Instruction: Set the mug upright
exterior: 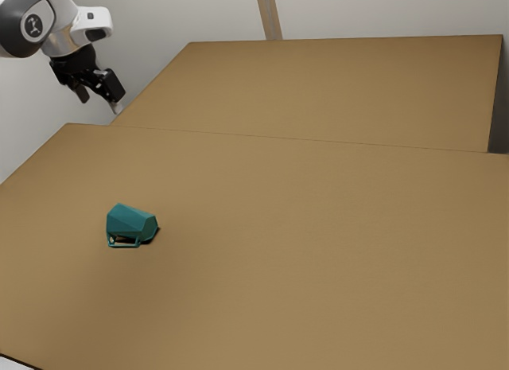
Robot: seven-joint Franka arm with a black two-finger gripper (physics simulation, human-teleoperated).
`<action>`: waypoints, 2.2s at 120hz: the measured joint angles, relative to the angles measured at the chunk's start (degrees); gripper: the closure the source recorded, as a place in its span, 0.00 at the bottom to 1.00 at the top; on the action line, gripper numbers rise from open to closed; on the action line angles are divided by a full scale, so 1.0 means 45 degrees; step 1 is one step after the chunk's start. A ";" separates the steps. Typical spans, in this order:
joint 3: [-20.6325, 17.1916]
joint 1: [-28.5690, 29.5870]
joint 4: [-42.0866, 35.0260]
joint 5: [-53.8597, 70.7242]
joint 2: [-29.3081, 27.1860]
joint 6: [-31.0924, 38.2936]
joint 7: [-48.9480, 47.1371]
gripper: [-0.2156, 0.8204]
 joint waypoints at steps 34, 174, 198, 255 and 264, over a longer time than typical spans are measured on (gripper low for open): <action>0.0040 0.0577 -0.0017 -0.0045 0.0252 0.0063 -0.0276 0.21; 0.0921 0.5518 0.0050 -0.9230 0.7697 -0.0938 0.0288 0.21; 0.0805 0.5533 0.0020 -0.9585 0.7982 -0.0931 0.0487 0.21; 0.0186 0.5431 0.0073 -1.0108 0.7910 -0.0986 0.0715 0.79; -0.0049 0.5425 0.0097 -1.0111 0.7853 -0.0992 0.0712 0.85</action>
